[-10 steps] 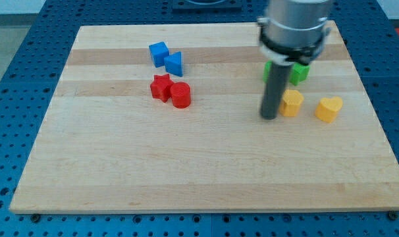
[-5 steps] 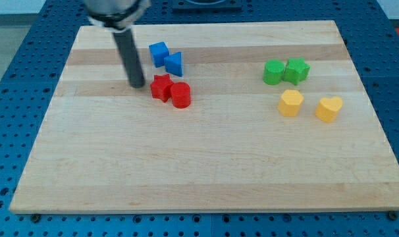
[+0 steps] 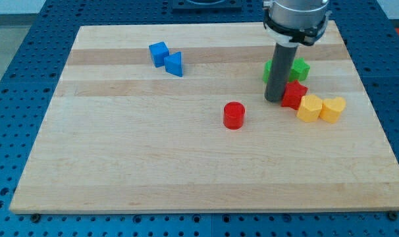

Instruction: Move the red blocks to the left of the yellow hexagon

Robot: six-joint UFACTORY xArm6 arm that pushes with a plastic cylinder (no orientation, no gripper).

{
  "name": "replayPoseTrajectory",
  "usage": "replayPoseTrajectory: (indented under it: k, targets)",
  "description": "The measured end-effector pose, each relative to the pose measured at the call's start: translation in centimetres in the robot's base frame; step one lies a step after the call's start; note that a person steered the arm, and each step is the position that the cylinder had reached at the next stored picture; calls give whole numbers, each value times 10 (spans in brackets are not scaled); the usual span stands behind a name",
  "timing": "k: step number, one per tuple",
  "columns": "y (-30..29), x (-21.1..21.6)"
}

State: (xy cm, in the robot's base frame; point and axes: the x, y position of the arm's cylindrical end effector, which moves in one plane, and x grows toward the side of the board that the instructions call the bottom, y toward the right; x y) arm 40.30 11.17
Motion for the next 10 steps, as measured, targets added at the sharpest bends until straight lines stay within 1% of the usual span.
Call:
replayPoseTrajectory:
  k: [1, 2, 3, 4, 5, 7, 8, 10]
  targets:
    - [-54, -24]
    - [-119, -24]
    - [-174, -12]
    - [-196, 60]
    - [-146, 68]
    - [-19, 69]
    - [-17, 69]
    - [-52, 67]
